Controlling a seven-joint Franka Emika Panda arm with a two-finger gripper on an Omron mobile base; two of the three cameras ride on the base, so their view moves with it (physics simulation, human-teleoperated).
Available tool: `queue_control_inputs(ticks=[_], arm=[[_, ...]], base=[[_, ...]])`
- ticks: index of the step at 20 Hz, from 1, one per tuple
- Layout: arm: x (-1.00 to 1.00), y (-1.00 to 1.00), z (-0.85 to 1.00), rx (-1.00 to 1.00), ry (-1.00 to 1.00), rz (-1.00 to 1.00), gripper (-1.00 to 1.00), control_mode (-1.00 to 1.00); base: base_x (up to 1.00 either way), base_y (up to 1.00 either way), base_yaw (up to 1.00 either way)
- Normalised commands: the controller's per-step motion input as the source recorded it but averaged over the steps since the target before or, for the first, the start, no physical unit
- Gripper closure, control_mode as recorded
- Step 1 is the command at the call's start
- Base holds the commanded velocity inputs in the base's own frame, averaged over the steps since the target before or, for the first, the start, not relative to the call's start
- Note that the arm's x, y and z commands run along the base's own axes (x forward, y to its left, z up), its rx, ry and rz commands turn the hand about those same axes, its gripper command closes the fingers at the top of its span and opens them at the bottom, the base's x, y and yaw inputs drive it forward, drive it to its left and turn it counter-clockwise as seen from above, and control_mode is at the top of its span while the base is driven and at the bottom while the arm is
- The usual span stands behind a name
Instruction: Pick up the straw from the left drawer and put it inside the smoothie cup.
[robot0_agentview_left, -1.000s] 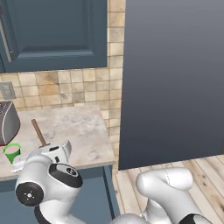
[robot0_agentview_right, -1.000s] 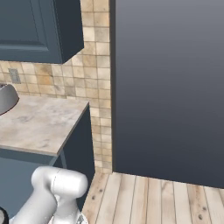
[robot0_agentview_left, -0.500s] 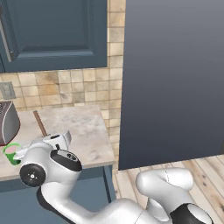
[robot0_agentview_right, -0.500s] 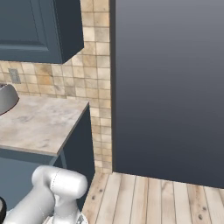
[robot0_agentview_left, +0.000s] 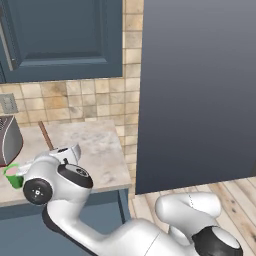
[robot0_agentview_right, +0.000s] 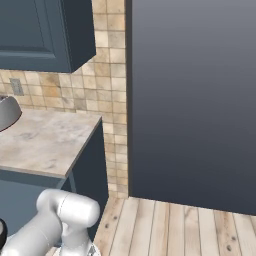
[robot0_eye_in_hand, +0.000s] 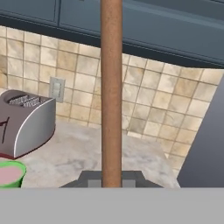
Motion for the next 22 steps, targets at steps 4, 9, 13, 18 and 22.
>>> queue_control_inputs(ticks=[4,9,13,18,22], arm=[[0.24,0.01,0.0,0.0,0.0,0.0,1.0,-1.0],[0.26,0.09,0.0,0.0,0.0,0.0,1.0,-1.0],[0.16,0.2,0.0,0.0,0.01,0.0,1.0,-1.0],[0.02,0.22,-0.01,0.0,0.02,0.0,1.0,-1.0],[0.0,0.23,-0.04,0.0,0.03,0.0,1.0,-1.0]], base=[[0.0,0.0,0.0],[0.0,0.0,0.0],[0.0,0.0,0.0],[0.0,0.0,0.0],[0.0,0.0,0.0]])
